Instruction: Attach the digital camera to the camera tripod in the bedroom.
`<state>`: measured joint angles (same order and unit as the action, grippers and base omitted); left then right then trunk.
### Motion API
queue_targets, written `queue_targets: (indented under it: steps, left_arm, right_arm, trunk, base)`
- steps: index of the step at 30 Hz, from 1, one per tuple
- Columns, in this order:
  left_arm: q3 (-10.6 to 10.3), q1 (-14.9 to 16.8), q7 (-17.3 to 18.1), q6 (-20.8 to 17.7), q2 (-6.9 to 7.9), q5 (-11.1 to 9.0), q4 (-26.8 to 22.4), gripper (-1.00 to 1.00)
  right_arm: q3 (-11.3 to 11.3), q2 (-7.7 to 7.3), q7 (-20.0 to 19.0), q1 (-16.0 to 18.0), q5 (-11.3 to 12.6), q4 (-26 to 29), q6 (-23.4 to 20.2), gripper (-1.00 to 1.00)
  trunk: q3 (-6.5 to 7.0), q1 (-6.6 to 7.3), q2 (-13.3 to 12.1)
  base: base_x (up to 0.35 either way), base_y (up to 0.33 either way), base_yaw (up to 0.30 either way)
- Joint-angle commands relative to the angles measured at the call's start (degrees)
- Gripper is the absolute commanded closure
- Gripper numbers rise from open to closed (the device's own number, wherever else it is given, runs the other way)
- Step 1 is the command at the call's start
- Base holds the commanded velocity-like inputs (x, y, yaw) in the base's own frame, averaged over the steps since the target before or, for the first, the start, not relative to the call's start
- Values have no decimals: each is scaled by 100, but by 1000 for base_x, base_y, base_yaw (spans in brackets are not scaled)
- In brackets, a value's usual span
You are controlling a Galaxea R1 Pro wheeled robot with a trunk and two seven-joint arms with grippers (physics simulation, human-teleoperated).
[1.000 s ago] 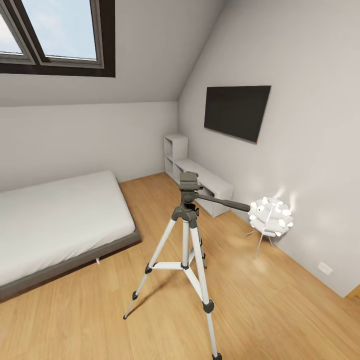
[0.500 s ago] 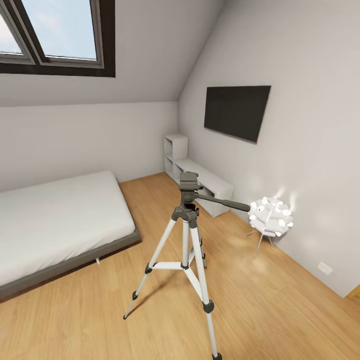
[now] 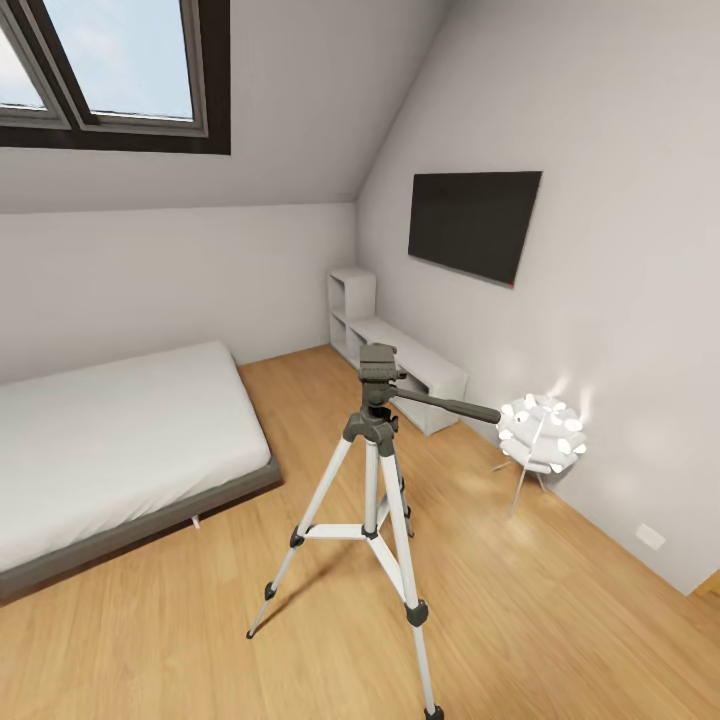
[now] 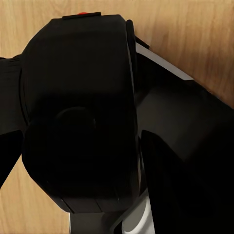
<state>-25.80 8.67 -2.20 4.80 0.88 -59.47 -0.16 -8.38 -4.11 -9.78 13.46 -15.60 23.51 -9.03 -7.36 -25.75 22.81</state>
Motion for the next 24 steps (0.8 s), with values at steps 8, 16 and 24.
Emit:
queue_targets:
  steps: [8, 16, 24]
  left_arm:
    - [-48, 3, -17, 12, -7, 7, -2, 100]
    - [-55, 3, -17, 12, -9, 13, -2, 100]
    - [-56, 3, -16, 12, -9, 19, -2, 100]
  right_arm:
    - [-49, 9, -184, -1, 191, 2480, -2030, -100]
    - [-27, -19, -600, 12, 398, 4067, -2756, -100]
    - [-20, -16, -1352, 342, 462, 4966, -3540, -100]
  trunk:
    - [-12, -3, 11]
    - [-12, -3, 11]
    - [-12, -3, 11]
  base:
    - [0, 0, 0]
    - [0, 0, 0]
    - [0, 0, 0]
